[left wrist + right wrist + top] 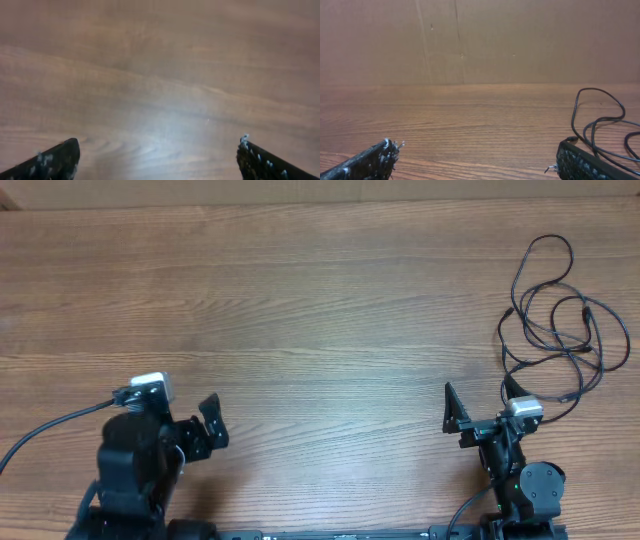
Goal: Untangle cables
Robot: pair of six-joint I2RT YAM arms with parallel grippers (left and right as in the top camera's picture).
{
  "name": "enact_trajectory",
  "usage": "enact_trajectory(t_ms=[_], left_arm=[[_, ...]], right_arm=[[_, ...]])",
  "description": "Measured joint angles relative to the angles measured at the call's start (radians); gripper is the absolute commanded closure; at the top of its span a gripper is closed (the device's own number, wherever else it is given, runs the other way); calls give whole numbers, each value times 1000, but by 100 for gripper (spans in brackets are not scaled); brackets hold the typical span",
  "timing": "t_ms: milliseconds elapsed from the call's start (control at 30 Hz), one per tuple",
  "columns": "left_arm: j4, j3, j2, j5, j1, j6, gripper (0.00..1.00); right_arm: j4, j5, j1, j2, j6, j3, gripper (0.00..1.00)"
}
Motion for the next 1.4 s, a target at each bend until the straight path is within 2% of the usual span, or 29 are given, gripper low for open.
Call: enact_trajectory(t_ms=[167,400,533,700,833,1033,1300,1400], left_arm=[[265,-155,-135,43,60,81,0],[666,-498,-341,128,121,124,0],[835,-660,-454,171,144,135,0],[1016,-769,-549,193,159,167,0],[1127,-824,-557,200,163,220,0],[1132,-863,-557,214,163,326,0],[903,-868,-557,222,163,372,0],[892,-868,-557,221,163,372,0]], right_arm=[[0,0,0,0,0,0,0],[0,0,0,0,0,0,0],[0,0,0,0,0,0,0],[0,0,0,0,0,0,0],[0,0,0,0,0,0,0],[0,0,0,0,0,0,0],[0,0,0,0,0,0,0],[0,0,0,0,0,0,0]])
